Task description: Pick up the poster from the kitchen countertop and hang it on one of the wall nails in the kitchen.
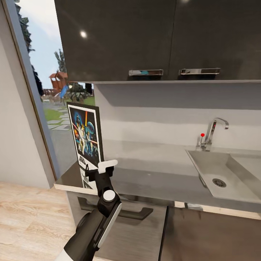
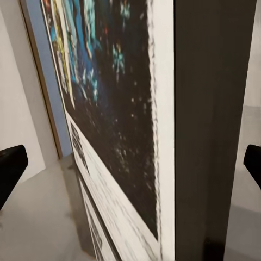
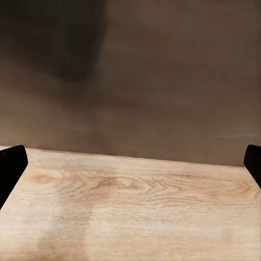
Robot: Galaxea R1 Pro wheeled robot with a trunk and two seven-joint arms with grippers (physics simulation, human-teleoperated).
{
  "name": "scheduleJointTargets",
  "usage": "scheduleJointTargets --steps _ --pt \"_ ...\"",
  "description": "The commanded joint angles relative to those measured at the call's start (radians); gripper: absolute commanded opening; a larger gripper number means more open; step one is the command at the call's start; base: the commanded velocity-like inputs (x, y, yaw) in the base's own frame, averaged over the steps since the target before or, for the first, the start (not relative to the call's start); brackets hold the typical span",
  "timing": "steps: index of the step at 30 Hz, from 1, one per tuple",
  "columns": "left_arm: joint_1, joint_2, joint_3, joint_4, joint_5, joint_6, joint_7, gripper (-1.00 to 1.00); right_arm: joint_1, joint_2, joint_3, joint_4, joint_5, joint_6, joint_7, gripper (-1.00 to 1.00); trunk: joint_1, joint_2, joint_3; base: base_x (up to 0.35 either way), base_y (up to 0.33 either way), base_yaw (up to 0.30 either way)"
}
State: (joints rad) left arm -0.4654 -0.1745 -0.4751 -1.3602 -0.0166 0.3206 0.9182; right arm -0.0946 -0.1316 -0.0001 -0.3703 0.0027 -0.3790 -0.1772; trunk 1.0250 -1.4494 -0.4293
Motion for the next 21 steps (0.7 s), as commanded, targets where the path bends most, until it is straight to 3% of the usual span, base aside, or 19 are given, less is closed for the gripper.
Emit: scheduleJointTargets --steps 1,3,4,21 --pt "-0.001 0.000 -0.001 0.000 -0.002 0.008 0.005 1.00 -0.001 0.000 0.000 0.001 0.000 -0.003 -0.002 1.00 0.000 -0.001 -0.001 0.007 -0.003 0.000" --pt "-0.001 0.000 -0.001 0.000 -0.002 0.008 0.005 1.00 -0.001 0.000 0.000 0.001 0.000 -0.003 -0.002 1.00 0.000 -0.001 -0.001 0.005 -0.002 0.000" --pt "-0.001 0.000 -0.002 0.000 -0.002 0.008 0.006 -1.00 -0.001 0.000 0.000 0.001 0.000 -0.003 -0.002 1.00 0.000 -0.001 -0.001 0.002 -0.001 0.000" --pt "-0.001 0.000 -0.002 -0.002 0.000 0.008 0.008 -1.00 -0.001 0.001 0.000 0.001 0.000 -0.003 -0.001 1.00 0.000 -0.001 -0.001 0.000 0.000 0.000"
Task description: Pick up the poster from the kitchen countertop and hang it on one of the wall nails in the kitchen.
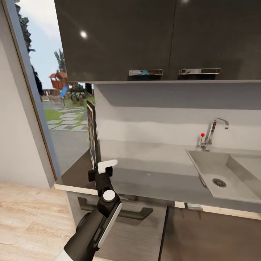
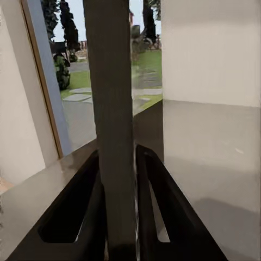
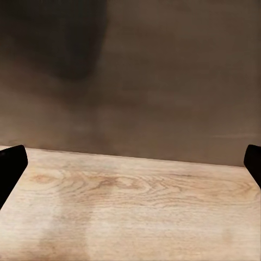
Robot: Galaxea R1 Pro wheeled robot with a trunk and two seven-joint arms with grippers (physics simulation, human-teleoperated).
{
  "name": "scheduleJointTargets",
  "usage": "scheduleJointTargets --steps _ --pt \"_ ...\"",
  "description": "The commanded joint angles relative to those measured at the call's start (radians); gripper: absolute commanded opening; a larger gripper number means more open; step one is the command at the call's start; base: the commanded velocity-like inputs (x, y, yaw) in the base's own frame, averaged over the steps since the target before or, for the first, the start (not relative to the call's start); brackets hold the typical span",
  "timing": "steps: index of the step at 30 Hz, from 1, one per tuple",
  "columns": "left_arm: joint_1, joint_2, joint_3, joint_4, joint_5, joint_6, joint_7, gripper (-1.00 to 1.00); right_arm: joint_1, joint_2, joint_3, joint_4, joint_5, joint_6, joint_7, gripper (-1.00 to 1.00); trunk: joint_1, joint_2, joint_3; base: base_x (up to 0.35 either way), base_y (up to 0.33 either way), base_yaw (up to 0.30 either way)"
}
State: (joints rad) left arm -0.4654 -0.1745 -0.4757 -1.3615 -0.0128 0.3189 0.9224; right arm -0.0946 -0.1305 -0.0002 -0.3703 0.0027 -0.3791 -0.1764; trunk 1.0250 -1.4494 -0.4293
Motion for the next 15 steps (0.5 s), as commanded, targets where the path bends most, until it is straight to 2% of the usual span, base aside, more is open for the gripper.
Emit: scheduleJointTargets --steps 1,6,10,11,15 --pt "-0.001 0.000 -0.001 -0.001 -0.004 0.010 0.004 -1.00 -0.001 0.000 0.000 0.001 0.000 -0.003 -0.002 1.00 0.000 -0.001 -0.001 0.000 0.000 0.000" --pt "-0.001 0.000 -0.001 -0.023 -0.005 0.011 0.004 -1.00 -0.001 0.000 0.000 0.001 0.000 -0.003 -0.003 1.00 0.000 -0.001 -0.001 0.000 0.000 0.000" --pt "-0.001 0.000 -0.002 -0.071 -0.006 0.014 0.004 -1.00 -0.001 0.000 0.000 0.001 0.000 -0.003 -0.003 1.00 0.000 -0.001 -0.001 0.000 0.000 0.000" --pt "-0.001 0.000 -0.007 -0.147 -0.004 0.021 0.003 -1.00 -0.001 -0.001 0.000 0.001 -0.001 -0.003 -0.003 1.00 0.000 -0.001 -0.001 -0.078 0.000 0.000" --pt "-0.001 0.000 -0.008 -0.148 -0.005 0.021 0.003 -1.00 -0.001 -0.001 0.000 0.001 -0.001 -0.003 -0.003 1.00 0.000 -0.001 -0.001 -0.196 0.000 0.000"
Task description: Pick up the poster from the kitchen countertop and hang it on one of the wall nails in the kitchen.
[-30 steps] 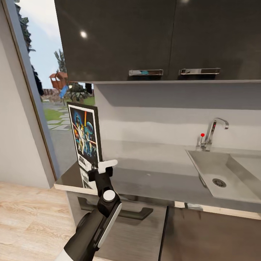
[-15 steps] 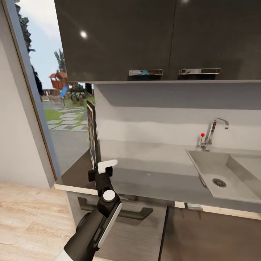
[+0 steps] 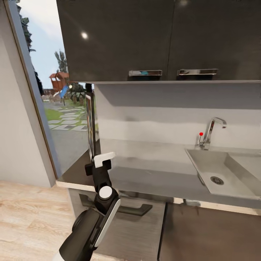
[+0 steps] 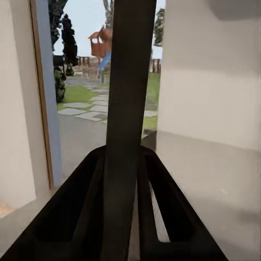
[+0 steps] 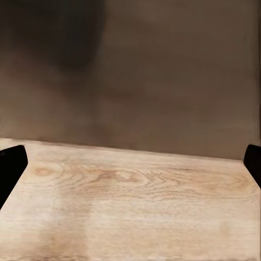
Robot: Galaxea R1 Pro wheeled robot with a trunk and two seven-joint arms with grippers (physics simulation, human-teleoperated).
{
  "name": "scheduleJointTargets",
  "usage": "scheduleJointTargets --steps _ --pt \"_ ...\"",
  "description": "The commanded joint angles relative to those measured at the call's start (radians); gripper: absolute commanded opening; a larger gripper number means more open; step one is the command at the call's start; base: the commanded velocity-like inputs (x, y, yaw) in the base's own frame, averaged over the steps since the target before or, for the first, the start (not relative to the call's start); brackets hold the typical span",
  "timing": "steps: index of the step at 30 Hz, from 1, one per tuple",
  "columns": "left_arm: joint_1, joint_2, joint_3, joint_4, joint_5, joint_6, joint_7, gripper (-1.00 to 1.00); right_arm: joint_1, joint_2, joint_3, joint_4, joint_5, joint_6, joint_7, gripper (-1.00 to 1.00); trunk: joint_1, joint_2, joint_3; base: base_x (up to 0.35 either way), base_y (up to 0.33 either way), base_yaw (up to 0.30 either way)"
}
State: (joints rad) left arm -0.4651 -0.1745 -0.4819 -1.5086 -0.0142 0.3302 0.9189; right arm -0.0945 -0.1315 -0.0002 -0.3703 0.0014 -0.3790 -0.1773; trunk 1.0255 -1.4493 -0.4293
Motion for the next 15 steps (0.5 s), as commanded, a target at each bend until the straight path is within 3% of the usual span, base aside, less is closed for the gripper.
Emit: scheduleJointTargets --steps 1,15 --pt "-0.001 0.000 -0.001 -0.001 -0.004 0.010 0.006 -1.00 -0.001 0.000 0.000 0.001 0.000 -0.003 -0.002 1.00 -0.001 -0.001 -0.001 -0.262 0.000 0.000" --pt "-0.001 0.000 0.000 0.001 -0.003 0.010 0.004 -1.00 -0.001 0.000 0.000 0.001 0.000 -0.003 -0.001 1.00 -0.001 -0.001 -0.001 -0.319 0.000 0.000"
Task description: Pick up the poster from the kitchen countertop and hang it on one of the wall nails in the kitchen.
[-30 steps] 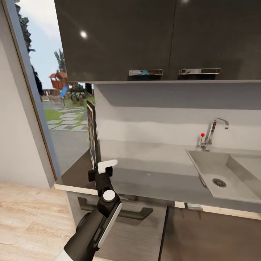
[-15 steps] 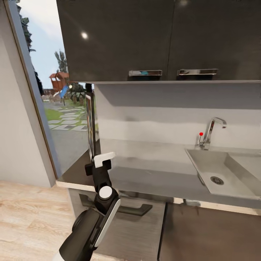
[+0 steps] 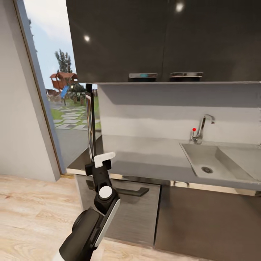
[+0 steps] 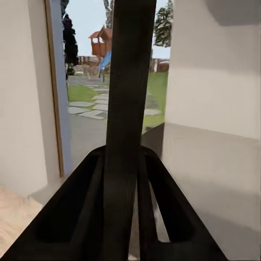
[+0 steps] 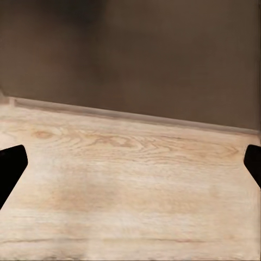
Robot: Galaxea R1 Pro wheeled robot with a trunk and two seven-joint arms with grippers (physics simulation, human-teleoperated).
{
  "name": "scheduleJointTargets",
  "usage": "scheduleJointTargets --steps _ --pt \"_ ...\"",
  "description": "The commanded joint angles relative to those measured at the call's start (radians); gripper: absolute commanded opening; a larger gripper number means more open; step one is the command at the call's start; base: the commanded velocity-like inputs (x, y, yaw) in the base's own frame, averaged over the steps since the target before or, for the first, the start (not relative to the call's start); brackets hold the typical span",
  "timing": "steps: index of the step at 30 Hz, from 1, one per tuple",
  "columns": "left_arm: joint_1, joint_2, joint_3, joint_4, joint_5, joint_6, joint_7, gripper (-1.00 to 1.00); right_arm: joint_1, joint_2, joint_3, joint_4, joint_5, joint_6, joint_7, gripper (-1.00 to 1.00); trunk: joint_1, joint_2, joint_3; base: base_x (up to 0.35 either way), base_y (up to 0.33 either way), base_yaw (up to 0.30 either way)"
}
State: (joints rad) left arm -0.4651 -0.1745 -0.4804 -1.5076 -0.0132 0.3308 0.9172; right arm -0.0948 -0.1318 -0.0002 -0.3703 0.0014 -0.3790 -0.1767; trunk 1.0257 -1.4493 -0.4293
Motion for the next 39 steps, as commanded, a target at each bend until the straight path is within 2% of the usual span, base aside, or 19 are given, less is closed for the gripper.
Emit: scheduleJointTargets --steps 1,10,15,17,19,21,22,25,29,30,31,32,34,35,36,38,39 --pt "-0.001 0.000 -0.001 0.000 -0.004 0.010 0.006 -1.00 -0.001 0.000 0.000 0.001 0.000 -0.003 -0.002 1.00 -0.001 -0.001 -0.001 -0.330 0.000 0.000" --pt "-0.001 0.000 -0.002 -0.001 -0.004 0.009 0.000 -1.00 0.000 0.000 0.000 0.001 0.000 -0.003 -0.002 1.00 -0.001 -0.001 -0.001 -0.330 0.000 0.000" --pt "-0.001 0.000 -0.016 -0.004 -0.004 0.007 -0.002 -1.00 0.000 0.000 0.000 0.001 0.000 -0.003 -0.002 1.00 -0.001 -0.001 -0.001 -0.330 0.000 0.000" --pt "-0.001 0.000 -0.023 -0.024 -0.004 0.007 -0.029 -1.00 0.000 0.000 0.000 -0.001 0.001 -0.003 -0.001 1.00 -0.001 -0.001 -0.001 -0.331 0.000 0.000" --pt "-0.001 0.000 -0.026 -0.042 -0.004 0.010 -0.134 -1.00 -0.001 0.000 0.000 -0.003 0.002 -0.003 0.000 1.00 -0.001 -0.001 -0.001 -0.331 0.000 0.000" --pt "-0.001 0.000 -0.026 -0.045 -0.005 0.011 -0.177 -1.00 -0.001 0.000 0.000 -0.003 0.002 -0.003 0.000 1.00 -0.001 -0.001 -0.001 -0.331 0.000 0.000" --pt "0.000 0.000 -0.023 -0.048 -0.005 0.011 -0.231 -1.00 -0.001 0.000 0.001 -0.004 0.003 -0.003 0.000 1.00 -0.001 -0.001 -0.001 -0.331 0.000 0.000" --pt "0.000 0.000 -0.014 -0.050 -0.004 0.011 -0.314 -1.00 -0.001 0.000 0.001 -0.005 0.003 -0.003 -0.001 1.00 -0.001 -0.001 -0.001 -0.331 0.000 0.000" --pt "0.000 0.000 0.026 -0.057 -0.004 0.013 -0.503 -1.00 0.000 0.000 0.004 -0.005 0.006 -0.003 -0.002 1.00 -0.001 -0.001 -0.001 -0.330 0.000 0.000" --pt "0.000 0.000 0.047 -0.060 -0.004 0.014 -0.586 -1.00 0.000 0.000 0.005 -0.005 0.015 -0.003 -0.002 1.00 -0.001 -0.001 -0.001 -0.268 0.000 0.000" --pt "0.000 0.000 0.060 -0.061 -0.004 0.014 -0.631 -1.00 0.000 0.000 0.005 -0.005 0.023 -0.003 -0.003 1.00 -0.001 -0.001 -0.001 -0.215 0.000 0.000" --pt "0.000 0.000 0.093 -0.062 -0.004 0.015 -0.723 -1.00 0.000 0.000 0.005 -0.005 0.045 -0.003 -0.003 1.00 -0.001 -0.001 -0.001 -0.137 0.000 0.000" --pt "0.000 0.000 0.137 -0.062 -0.004 0.015 -0.820 -1.00 -0.001 0.001 0.004 -0.005 0.067 -0.003 -0.004 1.00 -0.001 -0.001 -0.001 -0.099 0.000 0.000" --pt "0.000 0.000 0.197 -0.063 -0.004 0.015 -0.940 -1.00 -0.001 0.002 0.004 -0.004 0.083 -0.003 -0.004 1.00 -0.001 -0.001 -0.001 -0.056 0.000 0.000" --pt "0.000 0.000 0.226 -0.063 -0.004 0.016 -0.999 -1.00 -0.001 0.002 0.003 -0.004 0.088 -0.003 -0.004 1.00 -0.001 -0.001 -0.001 -0.045 0.000 0.000" --pt "0.000 0.000 0.339 -0.063 -0.004 0.017 -1.240 -1.00 -0.001 0.001 0.002 -0.005 0.102 -0.003 -0.003 1.00 -0.001 -0.001 -0.001 -0.024 0.000 0.000" --pt "0.000 0.000 0.371 -0.062 -0.005 0.017 -1.309 -1.00 -0.001 0.001 0.001 -0.007 0.103 -0.003 -0.002 1.00 -0.001 -0.001 -0.001 -0.015 0.000 0.000"
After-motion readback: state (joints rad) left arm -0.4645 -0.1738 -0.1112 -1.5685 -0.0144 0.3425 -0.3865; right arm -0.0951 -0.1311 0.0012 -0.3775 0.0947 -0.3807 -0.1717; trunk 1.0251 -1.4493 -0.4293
